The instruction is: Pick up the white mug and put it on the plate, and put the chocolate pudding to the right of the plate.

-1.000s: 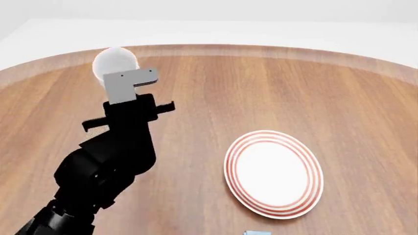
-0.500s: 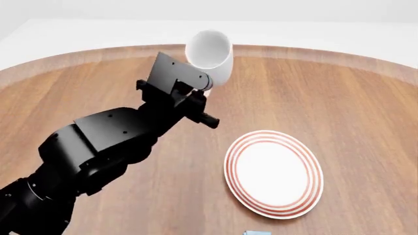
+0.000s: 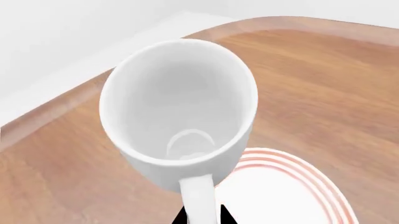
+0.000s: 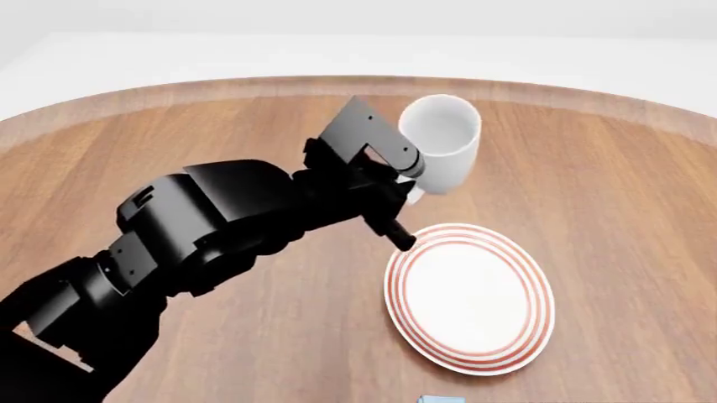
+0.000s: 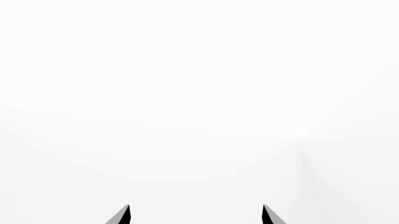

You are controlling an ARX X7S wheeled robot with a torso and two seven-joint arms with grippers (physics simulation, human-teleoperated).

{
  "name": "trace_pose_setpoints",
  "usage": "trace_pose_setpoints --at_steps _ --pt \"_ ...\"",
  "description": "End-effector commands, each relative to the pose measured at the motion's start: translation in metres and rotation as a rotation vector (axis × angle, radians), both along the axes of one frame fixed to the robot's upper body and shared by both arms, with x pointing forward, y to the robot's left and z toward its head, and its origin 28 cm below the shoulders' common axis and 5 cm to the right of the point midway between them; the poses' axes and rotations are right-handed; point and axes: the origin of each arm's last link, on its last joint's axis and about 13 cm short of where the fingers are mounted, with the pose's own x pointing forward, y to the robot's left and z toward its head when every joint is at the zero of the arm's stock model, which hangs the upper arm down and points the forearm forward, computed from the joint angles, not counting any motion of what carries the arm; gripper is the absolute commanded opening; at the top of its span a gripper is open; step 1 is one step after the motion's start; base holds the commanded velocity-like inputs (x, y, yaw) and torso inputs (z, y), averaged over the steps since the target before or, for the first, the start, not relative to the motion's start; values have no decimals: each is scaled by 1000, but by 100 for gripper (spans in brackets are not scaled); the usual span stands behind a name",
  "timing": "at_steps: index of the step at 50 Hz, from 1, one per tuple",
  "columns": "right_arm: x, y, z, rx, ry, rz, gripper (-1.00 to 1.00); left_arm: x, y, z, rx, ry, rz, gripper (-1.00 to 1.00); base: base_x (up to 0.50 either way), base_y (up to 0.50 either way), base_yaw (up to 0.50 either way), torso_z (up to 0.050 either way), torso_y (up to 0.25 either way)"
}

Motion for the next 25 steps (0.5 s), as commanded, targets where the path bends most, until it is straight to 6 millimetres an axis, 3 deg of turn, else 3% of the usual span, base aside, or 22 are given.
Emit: trace_pose_setpoints --at_steps 1,25 --pt "-1 -3 -2 -7 -4 -24 100 3 -26 1 -3 41 -74 -100 0 0 0 0 0" --pt "-3 -4 -1 -1 -4 -27 100 -1 -54 -23 12 225 -83 -100 0 0 0 0 0"
